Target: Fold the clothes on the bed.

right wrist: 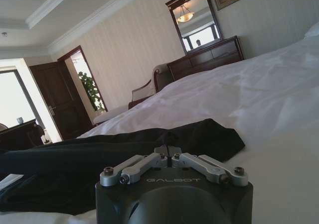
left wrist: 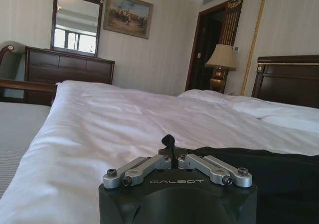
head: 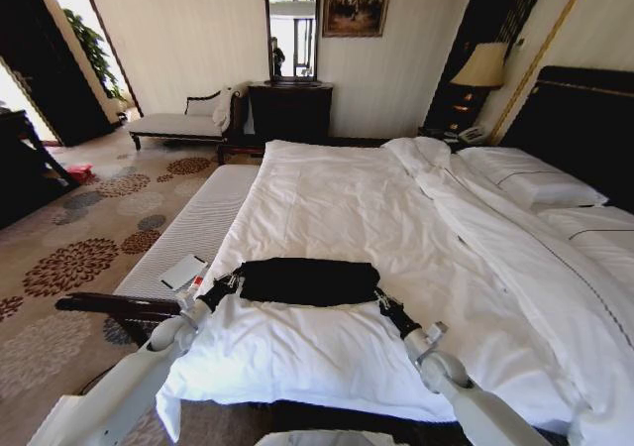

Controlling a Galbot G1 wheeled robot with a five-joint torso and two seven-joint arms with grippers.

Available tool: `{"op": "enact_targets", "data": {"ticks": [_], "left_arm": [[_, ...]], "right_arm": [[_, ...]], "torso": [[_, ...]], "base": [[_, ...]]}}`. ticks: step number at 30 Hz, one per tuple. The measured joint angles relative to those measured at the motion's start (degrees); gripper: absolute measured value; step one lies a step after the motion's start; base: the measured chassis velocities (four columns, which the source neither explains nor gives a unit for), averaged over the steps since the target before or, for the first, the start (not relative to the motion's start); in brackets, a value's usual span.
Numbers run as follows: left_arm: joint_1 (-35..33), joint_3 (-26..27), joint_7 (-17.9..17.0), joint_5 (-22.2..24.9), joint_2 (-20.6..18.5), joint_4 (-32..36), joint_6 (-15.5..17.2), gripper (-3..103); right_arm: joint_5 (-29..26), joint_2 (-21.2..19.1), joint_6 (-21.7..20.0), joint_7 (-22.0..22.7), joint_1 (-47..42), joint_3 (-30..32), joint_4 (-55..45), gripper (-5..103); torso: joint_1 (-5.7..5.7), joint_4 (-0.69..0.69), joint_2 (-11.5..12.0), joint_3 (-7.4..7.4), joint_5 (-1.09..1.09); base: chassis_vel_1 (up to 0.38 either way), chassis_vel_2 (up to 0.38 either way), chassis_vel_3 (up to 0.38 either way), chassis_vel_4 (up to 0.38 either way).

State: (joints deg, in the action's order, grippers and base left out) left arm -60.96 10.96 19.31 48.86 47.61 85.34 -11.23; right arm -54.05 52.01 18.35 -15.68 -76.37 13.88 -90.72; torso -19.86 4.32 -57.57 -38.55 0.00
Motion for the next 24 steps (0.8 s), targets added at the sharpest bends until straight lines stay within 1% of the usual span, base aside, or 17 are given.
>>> {"op": "enact_targets", "data": {"ticks": [5, 8, 9, 10, 11, 12, 13, 14, 15, 16, 17, 18, 19, 20, 21, 22, 24], "left_arm": [[0.1, 0.1, 2.1, 0.0, -0.5, -1.2, -0.5, 1], [0.0, 0.0, 5.1, 0.0, -0.5, -1.6, -1.0, 1], [0.0, 0.0, 5.1, 0.0, -0.5, -1.6, -1.0, 1], [0.2, 0.0, 7.6, 0.3, -0.8, -2.1, -1.2, 1], [0.3, 0.1, 10.0, 0.7, -1.1, -2.4, -1.5, 1], [0.4, 0.3, 12.1, 0.7, -1.5, -2.7, -1.8, 1], [0.4, 0.3, 13.9, 0.5, -2.0, -2.8, -2.2, 1], [0.4, 0.3, 13.9, 0.5, -2.0, -2.8, -2.2, 1], [0.4, 0.3, 17.1, 0.0, -3.0, -2.9, -2.5, 1], [0.3, 0.3, 19.9, -0.5, -3.9, -2.9, -2.9, -2], [0.2, 0.4, 21.5, -1.0, -4.5, -2.9, -3.2, 2], [0.2, 0.5, 22.2, -1.4, -4.7, -2.9, -3.3, 2], [0.2, 0.8, 23.7, -2.4, -5.5, -2.9, -3.8, 12], [0.2, 0.8, 23.7, -2.4, -5.5, -2.9, -3.8, 12], [0.2, 1.3, 24.2, -2.9, -6.2, -3.0, -4.1, 18], [0.3, 1.9, 24.2, -3.0, -6.6, -3.1, -4.2, 18], [0.5, 3.0, 24.1, -2.8, -7.1, -3.5, -4.4, 28]], "right_arm": [[0.6, 0.3, 0.4, -0.1, 0.2, 0.0, 1.3, 0], [0.6, 0.3, 0.6, -0.1, 1.9, -0.2, 3.5, 0], [0.6, 0.3, 0.6, -0.1, 1.9, -0.2, 3.5, 0], [0.6, 0.2, 0.9, -0.2, 2.3, -0.2, 4.1, 0], [0.6, 0.1, 1.2, -0.5, 2.3, 0.0, 4.3, -3], [0.6, 0.0, 1.5, -0.9, 2.1, 0.2, 4.3, 1], [0.5, -0.1, 1.7, -1.4, 1.7, 0.5, 4.2, 1], [0.5, -0.1, 1.7, -1.4, 1.7, 0.5, 4.2, 1], [0.5, -0.3, 2.2, -2.4, 0.8, 1.1, 3.4, 12], [0.4, -0.5, 2.5, -3.1, -0.1, 1.7, 2.3, 12], [0.3, -0.7, 2.7, -3.5, -0.6, 2.1, 1.5, 17], [0.2, -0.8, 2.7, -3.6, -0.8, 2.3, 1.1, 17], [0.2, -1.2, 2.9, -3.8, -1.7, 2.9, -0.2, 28], [0.2, -1.2, 2.9, -3.8, -1.7, 2.9, -0.2, 28], [0.1, -1.5, 2.9, -3.8, -2.5, 3.4, -1.5, 33], [0.1, -1.8, 3.0, -3.8, -3.1, 3.8, -2.6, 33], [0.2, -2.3, 3.1, -3.5, -4.0, 4.4, -4.3, 44]], "torso": [[0.00, -0.01, 0.0, 0.00, -0.01], [0.00, -0.03, 0.0, 0.00, 0.00], [0.00, -0.03, 0.0, 0.00, 0.00], [-0.01, -0.03, 0.0, 0.00, -0.01], [-0.01, -0.02, 0.0, 0.00, -0.01], [-0.01, -0.02, 0.0, 0.00, 0.00], [-0.01, -0.02, 0.0, 0.00, 0.00], [-0.01, -0.02, 0.0, 0.00, 0.00], [-0.01, -0.01, 0.0, 0.00, -0.01], [0.00, 0.00, 0.0, 0.00, 0.00], [0.00, 0.01, 0.0, 0.00, 0.00], [0.00, 0.00, 0.0, 0.00, 0.00], [0.00, -0.01, 0.0, 0.00, -0.01], [0.00, -0.01, 0.0, 0.00, -0.01], [0.00, -0.01, 0.0, 0.00, -0.01], [0.00, -0.01, 0.0, 0.00, -0.01], [0.00, -0.01, 0.0, 0.00, -0.02]], "base": [[0.000, 0.000, 0.000, 0.000], [0.000, 0.000, 0.000, 0.000], [0.000, 0.000, 0.000, 0.000], [0.000, 0.000, 0.000, 0.000], [0.000, 0.000, 0.000, 0.000], [0.000, 0.000, 0.000, 0.000], [0.000, 0.000, 0.000, 0.000], [0.000, 0.000, 0.000, 0.000], [0.000, 0.000, 0.000, 0.000], [0.000, 0.000, 0.000, 0.000], [0.000, 0.000, 0.000, 0.000], [0.000, 0.000, 0.000, 0.000], [0.000, 0.000, 0.000, 0.000], [0.000, 0.000, 0.000, 0.000], [0.000, 0.000, 0.000, 0.000], [0.000, 0.000, 0.000, 0.000], [0.000, 0.000, 0.000, 0.000]]}}
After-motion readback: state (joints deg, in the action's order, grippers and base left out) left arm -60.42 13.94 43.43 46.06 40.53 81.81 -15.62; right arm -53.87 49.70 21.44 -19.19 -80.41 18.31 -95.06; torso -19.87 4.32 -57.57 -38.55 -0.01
